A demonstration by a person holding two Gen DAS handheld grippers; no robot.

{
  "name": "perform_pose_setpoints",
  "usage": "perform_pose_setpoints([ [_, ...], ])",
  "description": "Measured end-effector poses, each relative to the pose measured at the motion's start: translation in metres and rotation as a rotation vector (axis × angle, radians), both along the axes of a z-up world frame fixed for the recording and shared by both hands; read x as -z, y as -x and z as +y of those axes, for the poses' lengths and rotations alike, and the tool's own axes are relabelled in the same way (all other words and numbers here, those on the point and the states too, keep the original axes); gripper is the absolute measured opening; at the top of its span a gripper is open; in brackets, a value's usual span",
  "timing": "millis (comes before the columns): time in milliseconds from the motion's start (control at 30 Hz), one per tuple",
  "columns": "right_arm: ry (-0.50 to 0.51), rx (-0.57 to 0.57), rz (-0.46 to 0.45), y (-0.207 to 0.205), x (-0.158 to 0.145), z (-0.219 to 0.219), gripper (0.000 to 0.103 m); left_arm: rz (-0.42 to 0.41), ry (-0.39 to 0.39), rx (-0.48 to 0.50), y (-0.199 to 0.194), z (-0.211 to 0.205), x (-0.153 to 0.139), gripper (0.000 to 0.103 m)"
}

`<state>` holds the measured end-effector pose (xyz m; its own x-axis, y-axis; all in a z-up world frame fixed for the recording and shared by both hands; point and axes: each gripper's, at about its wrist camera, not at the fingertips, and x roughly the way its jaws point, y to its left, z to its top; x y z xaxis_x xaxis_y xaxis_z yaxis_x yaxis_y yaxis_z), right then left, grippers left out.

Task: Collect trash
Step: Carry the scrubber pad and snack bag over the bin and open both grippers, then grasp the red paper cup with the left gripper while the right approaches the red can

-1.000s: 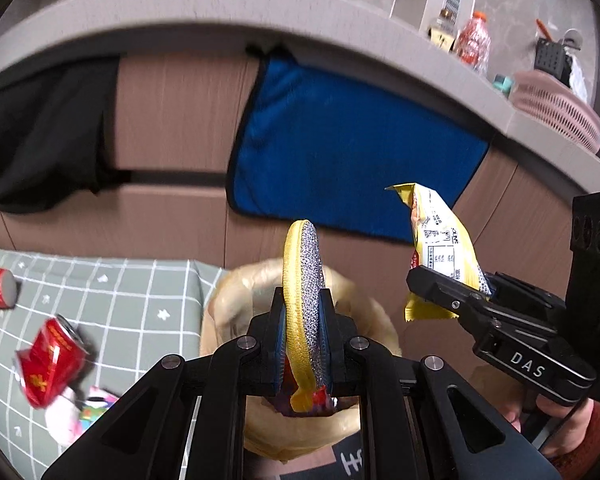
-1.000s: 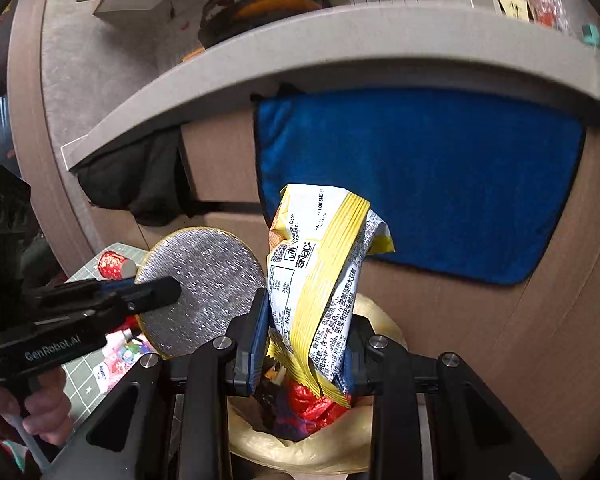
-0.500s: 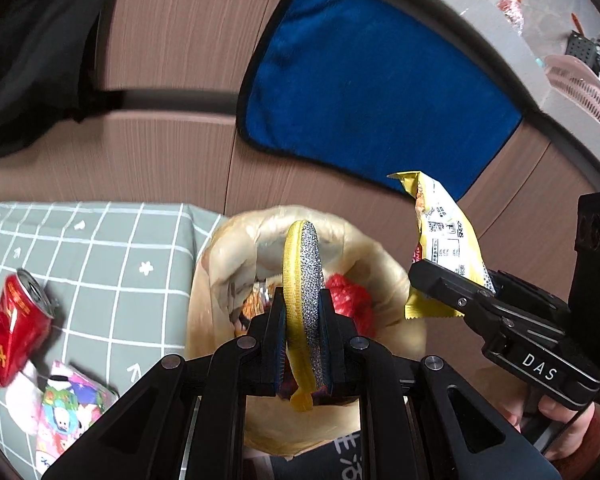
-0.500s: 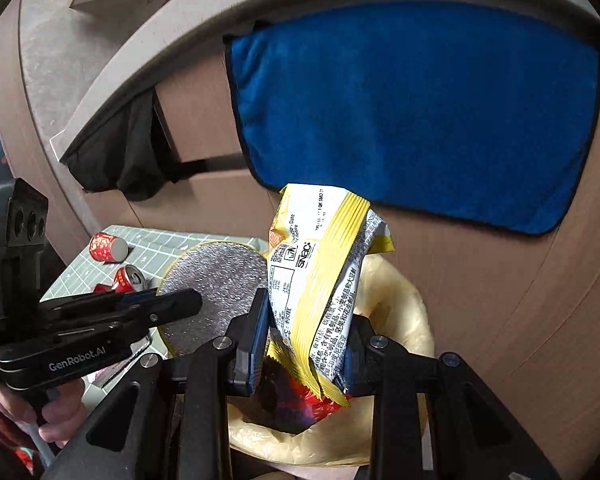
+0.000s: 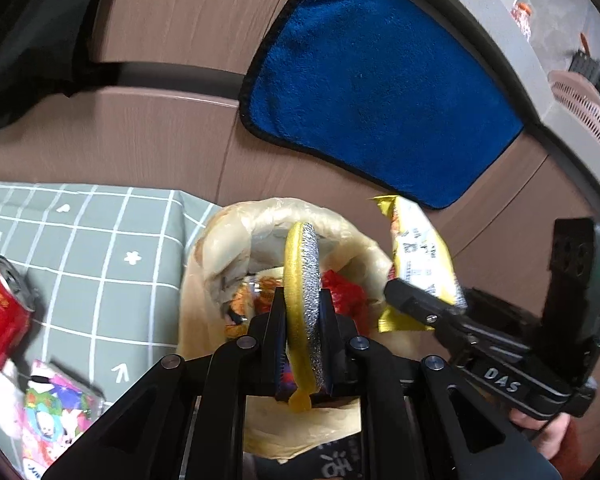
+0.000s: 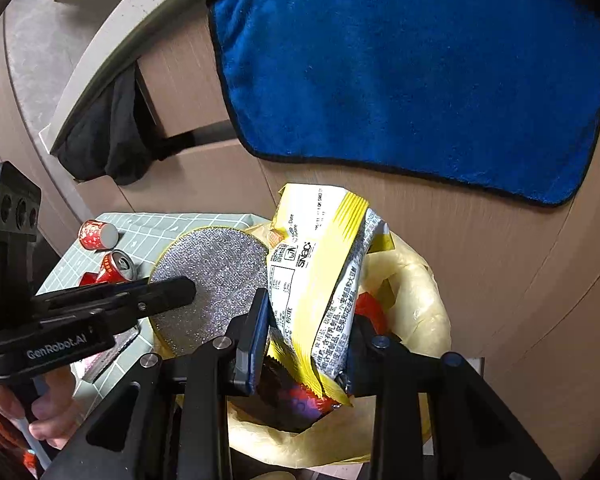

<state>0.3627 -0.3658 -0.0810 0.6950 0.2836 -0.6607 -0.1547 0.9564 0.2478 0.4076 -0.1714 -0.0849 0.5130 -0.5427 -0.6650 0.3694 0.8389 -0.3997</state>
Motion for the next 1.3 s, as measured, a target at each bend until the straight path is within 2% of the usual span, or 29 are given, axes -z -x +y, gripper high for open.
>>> perform_pose_setpoints([
  [33,-0.008,0.0,-0.002,0.0,0.001,-0.001,0.032,0.006,0.018,0.009,-0.001,0.001,0.0,0.023],
  [100,-0.027,0.001,0.002,-0.002,0.003,-0.003,0.041,0.006,0.059,0.0,-0.001,0.009,-0.003,0.041],
  [133,-0.04,0.007,0.011,-0.003,0.005,-0.005,0.055,0.0,0.083,-0.016,0.0,0.015,-0.006,0.042],
  [167,-0.052,0.015,0.019,-0.003,0.006,-0.006,0.062,-0.006,0.096,-0.03,0.001,0.019,-0.008,0.043],
  [233,-0.079,0.038,0.035,-0.003,0.008,-0.01,0.062,-0.031,0.104,-0.073,0.006,0.033,-0.018,0.044],
  [333,-0.112,0.064,0.036,0.0,0.004,-0.013,0.062,-0.098,0.075,-0.136,0.021,0.054,-0.035,0.044],
  [500,-0.093,0.069,0.006,0.006,-0.013,-0.003,0.062,-0.219,0.032,-0.263,0.054,0.097,-0.07,0.044],
  [667,-0.073,0.05,-0.058,0.018,-0.043,0.019,0.062,-0.279,0.056,-0.379,0.085,0.152,-0.1,0.044],
  [900,-0.022,-0.041,-0.171,0.041,-0.097,0.073,0.062,-0.37,0.088,-0.47,0.134,0.223,-0.136,0.044],
  [1100,0.01,-0.127,-0.282,0.056,-0.138,0.126,0.062,-0.403,0.078,-0.577,0.156,0.284,-0.14,0.044],
  [1300,0.043,-0.215,-0.285,0.048,-0.136,0.176,0.062,-0.338,0.054,-0.72,0.141,0.342,-0.111,0.046],
])
